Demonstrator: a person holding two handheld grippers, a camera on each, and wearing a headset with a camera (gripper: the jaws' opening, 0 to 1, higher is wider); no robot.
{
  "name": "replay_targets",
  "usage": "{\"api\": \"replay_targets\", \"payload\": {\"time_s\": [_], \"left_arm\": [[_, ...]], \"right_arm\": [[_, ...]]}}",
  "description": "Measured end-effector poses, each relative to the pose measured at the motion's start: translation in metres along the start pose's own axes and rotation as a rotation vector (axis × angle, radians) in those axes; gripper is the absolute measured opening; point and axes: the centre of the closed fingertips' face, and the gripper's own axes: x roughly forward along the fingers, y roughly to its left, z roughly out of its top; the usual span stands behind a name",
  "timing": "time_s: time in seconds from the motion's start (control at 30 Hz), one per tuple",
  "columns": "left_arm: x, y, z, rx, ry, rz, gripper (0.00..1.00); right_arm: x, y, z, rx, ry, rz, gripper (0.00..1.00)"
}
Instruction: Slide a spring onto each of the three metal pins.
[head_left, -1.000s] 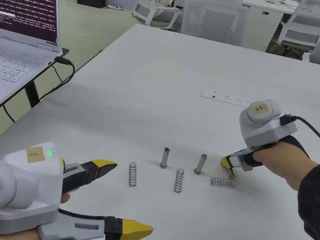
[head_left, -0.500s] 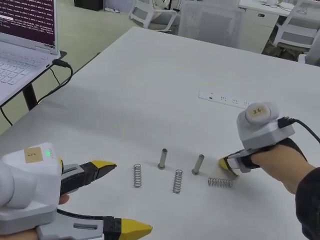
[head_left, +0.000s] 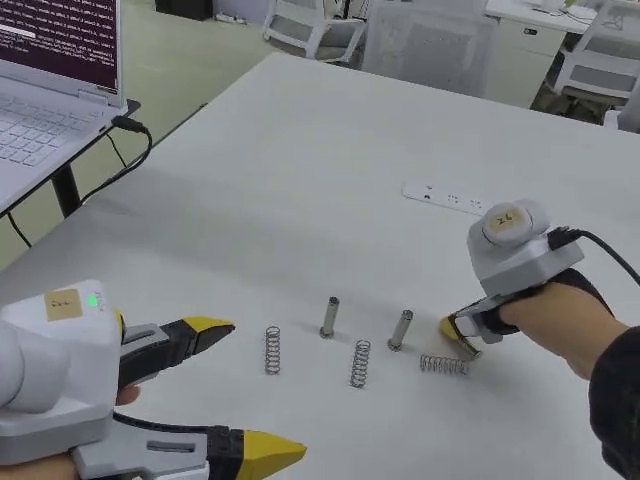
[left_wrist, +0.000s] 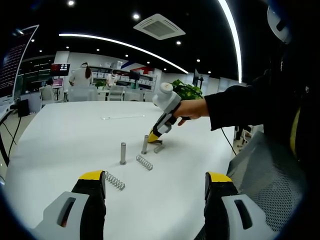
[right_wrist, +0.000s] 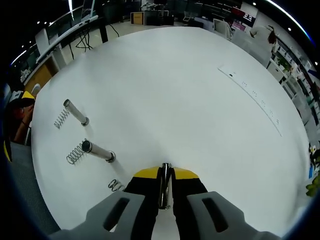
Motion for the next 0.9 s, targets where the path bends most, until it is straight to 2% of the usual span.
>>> {"api": "replay_targets", "payload": {"time_s": [0.23,0.33,0.53,0.9], "left_arm": [[-0.001,0.0,0.001,0.001,-0.002,0.003,0.78],[-0.002,0.0,0.002,0.003,-0.003,0.004,0.78],[-0.001,-0.002,0.005,0.011,-0.005,-0.001,0.77],[0.0,-0.007,0.012,0.033,-0.011,-0.012,0.77]], "right_arm": [[0.002,0.0,-0.001,0.005,0.016,0.002,0.06],[0.001,-0.001,0.0,0.022,-0.005,-0.008,0.06],[-0.009,0.0,0.002,0.041,-0.038,0.003,0.06],[-0.03,0.009,0.008,0.056,-0.113,0.008,0.05]]}}
